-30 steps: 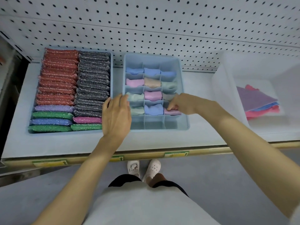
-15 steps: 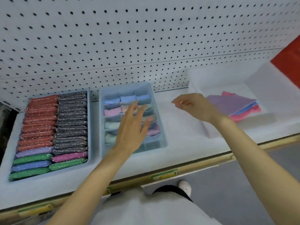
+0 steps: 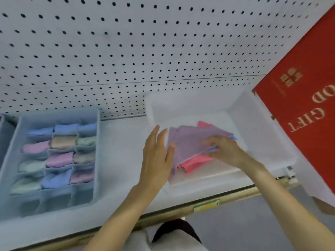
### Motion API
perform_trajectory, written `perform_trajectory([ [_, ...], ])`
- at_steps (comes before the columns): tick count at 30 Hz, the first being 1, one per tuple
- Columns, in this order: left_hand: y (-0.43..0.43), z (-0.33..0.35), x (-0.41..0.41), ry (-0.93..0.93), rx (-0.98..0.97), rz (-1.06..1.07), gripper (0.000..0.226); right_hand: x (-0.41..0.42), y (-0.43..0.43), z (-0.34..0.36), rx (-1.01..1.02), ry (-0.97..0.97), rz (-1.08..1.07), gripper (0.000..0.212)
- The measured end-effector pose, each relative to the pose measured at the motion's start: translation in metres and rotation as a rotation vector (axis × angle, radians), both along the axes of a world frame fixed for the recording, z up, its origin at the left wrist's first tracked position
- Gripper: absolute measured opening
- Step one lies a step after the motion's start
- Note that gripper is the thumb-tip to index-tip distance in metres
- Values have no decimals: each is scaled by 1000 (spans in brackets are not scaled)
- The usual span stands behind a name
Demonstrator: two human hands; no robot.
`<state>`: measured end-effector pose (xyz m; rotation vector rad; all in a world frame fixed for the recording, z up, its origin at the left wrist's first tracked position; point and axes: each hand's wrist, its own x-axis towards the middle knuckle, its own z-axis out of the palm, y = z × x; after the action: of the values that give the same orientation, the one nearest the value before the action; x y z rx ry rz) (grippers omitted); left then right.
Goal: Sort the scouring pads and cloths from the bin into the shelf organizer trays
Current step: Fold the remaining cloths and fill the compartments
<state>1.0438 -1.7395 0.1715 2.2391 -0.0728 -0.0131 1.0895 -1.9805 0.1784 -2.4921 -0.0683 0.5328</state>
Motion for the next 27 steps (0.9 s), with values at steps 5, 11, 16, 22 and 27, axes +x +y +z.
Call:
perform_trajectory([
  [5, -15, -10, 2, -17, 108, 104, 67, 28, 12, -32, -210, -42, 631, 46],
  [11, -13, -7, 1, -24, 197, 115, 62, 61, 33, -13, -302, -43, 905, 22],
  [16, -11, -5, 2, 14, 67, 125, 60, 107, 25, -30, -45, 52, 565, 17],
  [22, -10, -5, 2, 34, 11, 138, 58, 146, 36, -61, -141, 92, 543, 33],
  [27, -9, -8, 3, 23, -22, 133, 47, 142, 38, -54, -313, -75, 690, 15],
])
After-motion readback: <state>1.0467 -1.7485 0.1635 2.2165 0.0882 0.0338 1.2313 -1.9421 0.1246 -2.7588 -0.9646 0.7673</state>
